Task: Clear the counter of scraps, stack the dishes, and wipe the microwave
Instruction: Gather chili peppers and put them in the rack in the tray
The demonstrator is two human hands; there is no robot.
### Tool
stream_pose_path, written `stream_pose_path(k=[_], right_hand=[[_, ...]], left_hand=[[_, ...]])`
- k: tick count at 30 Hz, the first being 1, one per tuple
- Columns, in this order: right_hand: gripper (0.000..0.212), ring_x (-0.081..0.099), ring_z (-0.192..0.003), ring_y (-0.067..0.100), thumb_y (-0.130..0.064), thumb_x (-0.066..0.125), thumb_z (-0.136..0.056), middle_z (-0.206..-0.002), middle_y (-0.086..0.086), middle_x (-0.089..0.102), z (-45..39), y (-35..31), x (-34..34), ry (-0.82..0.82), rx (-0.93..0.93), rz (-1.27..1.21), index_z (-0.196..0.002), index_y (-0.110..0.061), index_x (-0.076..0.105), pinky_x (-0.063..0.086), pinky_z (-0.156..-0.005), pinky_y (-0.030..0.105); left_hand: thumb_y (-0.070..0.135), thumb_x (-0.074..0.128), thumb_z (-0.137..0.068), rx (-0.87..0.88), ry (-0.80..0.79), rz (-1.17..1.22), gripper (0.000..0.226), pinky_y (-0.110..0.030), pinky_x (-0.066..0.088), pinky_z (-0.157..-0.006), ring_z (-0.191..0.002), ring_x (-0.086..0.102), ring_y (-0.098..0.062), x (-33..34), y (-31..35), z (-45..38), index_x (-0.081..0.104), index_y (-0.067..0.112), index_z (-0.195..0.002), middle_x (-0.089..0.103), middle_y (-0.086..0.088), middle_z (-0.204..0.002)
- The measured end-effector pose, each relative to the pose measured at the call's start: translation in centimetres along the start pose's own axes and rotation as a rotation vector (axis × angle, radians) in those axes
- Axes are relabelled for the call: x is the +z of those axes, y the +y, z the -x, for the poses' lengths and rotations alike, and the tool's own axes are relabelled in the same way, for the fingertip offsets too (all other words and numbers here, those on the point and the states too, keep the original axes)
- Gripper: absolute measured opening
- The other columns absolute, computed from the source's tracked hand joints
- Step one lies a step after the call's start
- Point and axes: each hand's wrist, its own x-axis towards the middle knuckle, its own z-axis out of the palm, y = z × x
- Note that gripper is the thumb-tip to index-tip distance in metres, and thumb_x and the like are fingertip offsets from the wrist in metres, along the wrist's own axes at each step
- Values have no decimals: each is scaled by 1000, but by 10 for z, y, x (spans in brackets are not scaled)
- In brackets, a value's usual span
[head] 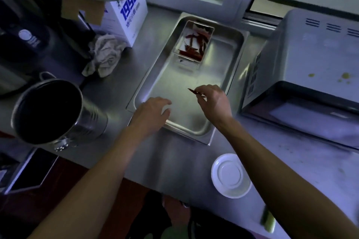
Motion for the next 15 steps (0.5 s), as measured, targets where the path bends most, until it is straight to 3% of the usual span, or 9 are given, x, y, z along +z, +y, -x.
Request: stream_pose_path(k=[6,15], right_hand=[[20,61,-96,26,-15,63,-94,-101,7,69,-28,-1,-2,61,117,61,-112,-14,71,52,-78,44],[18,64,-91,24,-12,61,-96,-101,8,70,-88,2,-12,104,154,102,-110,-12,72,55,-77,43]], left_hand=[[33,53,-99,137,-118,-33,34,-42,44,-102,-124,53,-22,-10,0,-65,60,24,-131,60,2,-134],[32,53,-99,218,-158,-57,37,-43,43,-104,-127,51,-24,-33,2,-142,58,23,-134,58,-1,-138]])
